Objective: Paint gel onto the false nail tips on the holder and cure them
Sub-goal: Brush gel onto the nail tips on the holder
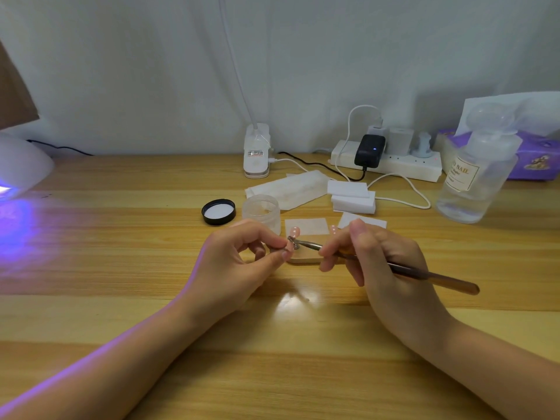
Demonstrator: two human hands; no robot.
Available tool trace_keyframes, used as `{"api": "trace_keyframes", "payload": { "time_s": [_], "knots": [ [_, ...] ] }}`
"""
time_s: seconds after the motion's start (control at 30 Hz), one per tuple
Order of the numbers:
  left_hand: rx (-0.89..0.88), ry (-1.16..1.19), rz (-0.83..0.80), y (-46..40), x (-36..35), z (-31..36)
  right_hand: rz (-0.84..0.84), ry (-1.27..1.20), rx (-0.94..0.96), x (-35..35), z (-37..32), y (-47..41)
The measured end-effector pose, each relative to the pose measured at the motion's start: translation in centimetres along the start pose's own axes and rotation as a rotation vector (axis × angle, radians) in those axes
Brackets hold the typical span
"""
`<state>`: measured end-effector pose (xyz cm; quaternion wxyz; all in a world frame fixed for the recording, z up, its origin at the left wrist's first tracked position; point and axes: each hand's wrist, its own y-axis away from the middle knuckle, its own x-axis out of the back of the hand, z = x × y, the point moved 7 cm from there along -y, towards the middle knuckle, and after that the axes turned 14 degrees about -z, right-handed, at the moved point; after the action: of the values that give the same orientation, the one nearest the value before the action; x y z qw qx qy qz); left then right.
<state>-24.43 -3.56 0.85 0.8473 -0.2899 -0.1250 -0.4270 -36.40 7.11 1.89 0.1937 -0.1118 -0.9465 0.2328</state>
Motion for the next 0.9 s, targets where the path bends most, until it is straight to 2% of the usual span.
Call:
{"api": "trace_keyframes", "payload": {
  "time_s": [0.37,0.6,0.9],
  "knots": [
    [0.007,-0.010,-0.008,0.09,-0.01,0.08,0.043,-0.011,0.053,0.34,-0.34,0.36],
    [0.015,-0.006,-0.001,0.14,0.02,-0.02,-0.008,0.050,0.042,-0.10,-0.35,0.12],
    [0.017,-0.005,-0.002,0.12,0.00,0.03,0.050,-0.033,0.049,0.41,-0.44,0.36]
  ]
}}
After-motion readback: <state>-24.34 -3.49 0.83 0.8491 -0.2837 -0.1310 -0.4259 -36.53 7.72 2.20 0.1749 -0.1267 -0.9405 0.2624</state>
